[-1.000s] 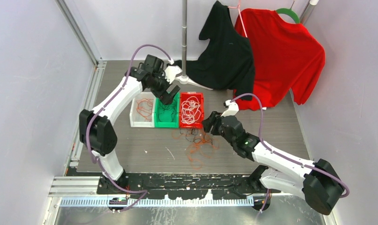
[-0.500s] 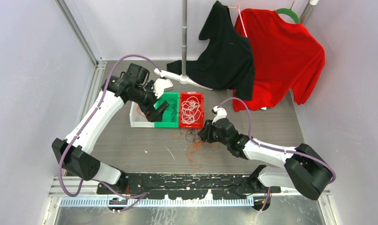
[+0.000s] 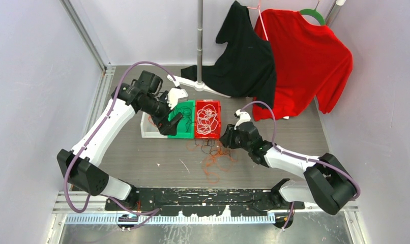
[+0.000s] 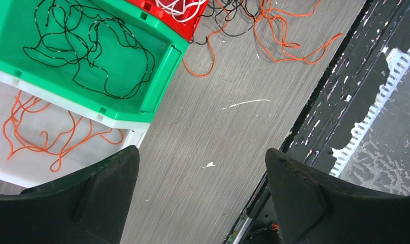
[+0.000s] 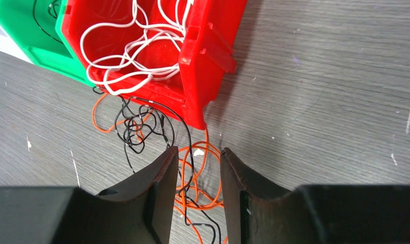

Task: Untangle the cables
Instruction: Untie the cable.

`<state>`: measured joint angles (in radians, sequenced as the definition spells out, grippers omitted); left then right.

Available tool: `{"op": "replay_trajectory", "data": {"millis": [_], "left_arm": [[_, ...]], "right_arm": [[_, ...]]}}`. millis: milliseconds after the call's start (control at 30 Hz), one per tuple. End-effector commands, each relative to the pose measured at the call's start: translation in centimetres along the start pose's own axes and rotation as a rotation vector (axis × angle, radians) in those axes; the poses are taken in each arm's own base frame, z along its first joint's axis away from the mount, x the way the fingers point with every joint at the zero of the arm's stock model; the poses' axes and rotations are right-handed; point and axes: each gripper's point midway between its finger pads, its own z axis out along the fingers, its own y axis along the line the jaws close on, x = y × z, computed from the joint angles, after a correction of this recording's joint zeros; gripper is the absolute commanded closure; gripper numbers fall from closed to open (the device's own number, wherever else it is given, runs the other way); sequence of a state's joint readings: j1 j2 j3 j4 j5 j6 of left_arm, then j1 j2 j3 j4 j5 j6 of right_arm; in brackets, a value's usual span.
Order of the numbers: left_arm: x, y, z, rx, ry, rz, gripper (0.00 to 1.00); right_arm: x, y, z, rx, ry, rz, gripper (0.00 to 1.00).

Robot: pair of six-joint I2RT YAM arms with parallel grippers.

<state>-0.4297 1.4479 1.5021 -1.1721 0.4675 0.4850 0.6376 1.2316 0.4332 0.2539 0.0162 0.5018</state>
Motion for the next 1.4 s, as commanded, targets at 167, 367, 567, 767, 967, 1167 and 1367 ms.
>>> {"op": "replay_trajectory", "data": {"millis": [167,367,567,767,967,1167,1367], "left_arm": [[-1.7,-1.1,-1.7,0.021,-0.082,0.028,0.07],[-1.6,-1.5,-2.2,0.023,-0.088,0.032,0.08],[-1.4,-3.6,-2.8,0.107,-0.105,0.030,0.10],[-1.8,-6.6,-3.4,0.221,-0.192,0.088,0.09],[-2.3,-8.5,-1.9,0.248,-0.205,0.326,0.09],[-2.2,-8.6,0.9,0.269,-0.131,0.413,0.24],[-1.7,-8.6,1.2,0.267,-0.115,0.465,0.42]], "right_arm": [[-1.1,4.7,0.6,-0.244,0.030,-0.023,0.71],[-2.6,5.4,-0.6,-0.280,-0.045,-0.033,0.98],[-5.0,8.4,-3.4,-0.414,-0.104,-0.028,0.99],[-5.7,12.9,-6.6,-0.635,-0.084,0.009,0.99],[-5.2,17.9,-8.8,-0.790,-0.025,-0.024,0.99],[-5.0,21.6,-9.7,-0.883,-0.010,-0.049,0.99],[-4.6,22.5,-10.0,-0.916,-0.001,-0.051,0.99]]}}
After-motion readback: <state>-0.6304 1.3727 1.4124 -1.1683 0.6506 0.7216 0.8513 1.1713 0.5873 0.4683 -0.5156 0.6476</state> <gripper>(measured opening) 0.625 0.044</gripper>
